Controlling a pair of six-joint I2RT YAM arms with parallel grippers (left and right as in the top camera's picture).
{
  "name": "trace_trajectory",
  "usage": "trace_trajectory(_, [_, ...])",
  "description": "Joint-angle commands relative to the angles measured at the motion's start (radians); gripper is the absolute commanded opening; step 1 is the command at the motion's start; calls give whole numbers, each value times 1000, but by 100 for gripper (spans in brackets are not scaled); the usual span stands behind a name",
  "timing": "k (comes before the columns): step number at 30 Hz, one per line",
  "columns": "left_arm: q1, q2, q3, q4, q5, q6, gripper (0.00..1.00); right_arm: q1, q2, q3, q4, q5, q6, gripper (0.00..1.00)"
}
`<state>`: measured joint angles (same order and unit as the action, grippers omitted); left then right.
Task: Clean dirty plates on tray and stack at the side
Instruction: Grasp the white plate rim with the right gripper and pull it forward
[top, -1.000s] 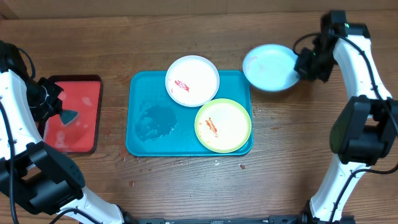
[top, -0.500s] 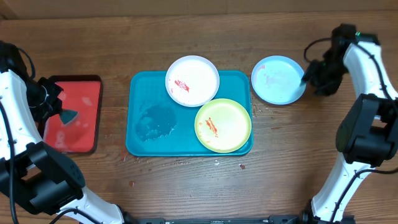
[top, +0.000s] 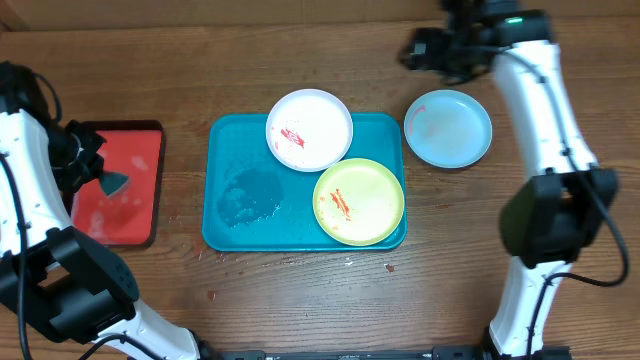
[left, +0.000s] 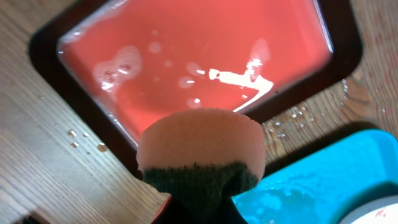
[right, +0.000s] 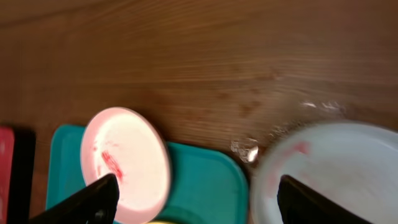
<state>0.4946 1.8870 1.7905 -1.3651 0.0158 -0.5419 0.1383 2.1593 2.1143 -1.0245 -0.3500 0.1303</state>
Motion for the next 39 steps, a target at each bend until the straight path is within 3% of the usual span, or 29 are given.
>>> trace_trajectory(1, [-40, -15, 18, 6, 4, 27, 4, 108, 55, -49, 70, 131, -35, 82])
trace_trajectory(9, [-92, -15, 18, 13, 3, 48, 4, 289, 201, -52, 161, 425, -113, 67])
trace_trajectory(16, [-114, -15, 18, 20, 3, 49, 4, 310, 240, -54, 180, 397, -132, 58])
trace_trajectory(20, [-117, -15, 18, 21, 3, 48, 4, 310, 241, -55, 183, 397, -135, 45])
trace_trajectory(32, [-117, -15, 18, 24, 3, 48, 4, 310, 242, -100, 209, 344, -131, 34])
trace_trajectory(39, [-117, -13, 18, 24, 3, 49, 4, 321, 242, -93, 207, 344, -127, 4])
